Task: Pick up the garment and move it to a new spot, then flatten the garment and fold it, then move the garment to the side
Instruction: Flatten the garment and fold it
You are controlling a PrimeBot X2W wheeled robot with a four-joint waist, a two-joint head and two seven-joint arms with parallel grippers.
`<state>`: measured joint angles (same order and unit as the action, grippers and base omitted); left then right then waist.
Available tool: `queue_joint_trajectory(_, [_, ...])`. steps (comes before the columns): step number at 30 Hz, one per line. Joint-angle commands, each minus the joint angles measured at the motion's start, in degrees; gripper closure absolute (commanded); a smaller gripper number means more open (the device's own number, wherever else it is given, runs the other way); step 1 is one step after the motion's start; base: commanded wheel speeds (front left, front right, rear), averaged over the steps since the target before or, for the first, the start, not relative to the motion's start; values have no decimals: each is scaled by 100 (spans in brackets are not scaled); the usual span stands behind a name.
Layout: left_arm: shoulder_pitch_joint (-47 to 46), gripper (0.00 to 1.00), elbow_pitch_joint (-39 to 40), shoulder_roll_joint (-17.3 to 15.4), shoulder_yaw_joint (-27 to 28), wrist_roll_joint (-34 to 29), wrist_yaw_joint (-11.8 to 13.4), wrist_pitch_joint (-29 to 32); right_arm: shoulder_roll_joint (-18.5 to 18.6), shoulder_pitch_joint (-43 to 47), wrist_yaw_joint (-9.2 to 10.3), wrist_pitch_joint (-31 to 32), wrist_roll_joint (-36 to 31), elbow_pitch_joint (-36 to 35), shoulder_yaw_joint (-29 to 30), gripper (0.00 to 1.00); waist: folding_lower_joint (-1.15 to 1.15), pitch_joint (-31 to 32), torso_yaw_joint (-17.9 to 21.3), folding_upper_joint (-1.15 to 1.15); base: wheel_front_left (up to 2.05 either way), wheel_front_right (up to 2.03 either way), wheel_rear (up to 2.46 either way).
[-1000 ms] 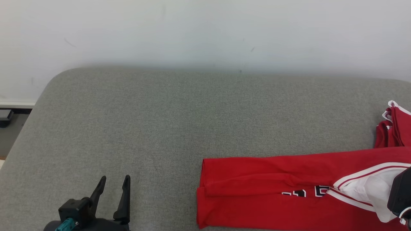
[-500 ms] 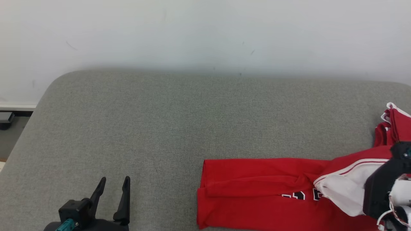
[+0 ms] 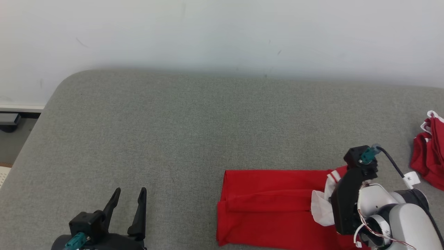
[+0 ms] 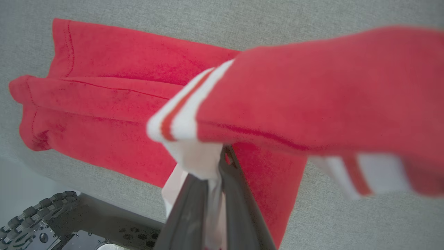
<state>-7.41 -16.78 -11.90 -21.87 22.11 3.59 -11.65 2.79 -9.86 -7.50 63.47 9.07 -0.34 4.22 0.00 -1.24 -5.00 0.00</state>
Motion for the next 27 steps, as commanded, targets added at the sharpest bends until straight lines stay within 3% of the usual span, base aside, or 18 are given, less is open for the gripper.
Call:
queue_joint_trajectory(1, [-61,0,-14,-22,-3,-46,6,-31,26,-104,4,-3,77,58,-91,100,0,-13,-34,0,0,0,0])
queue_joint_trajectory(27, [-305,0,-138,26,-163,9,11,-111,26,-1331,4,-634,1181,1975,-1869,100,0,-166,-407,0,0,0,0])
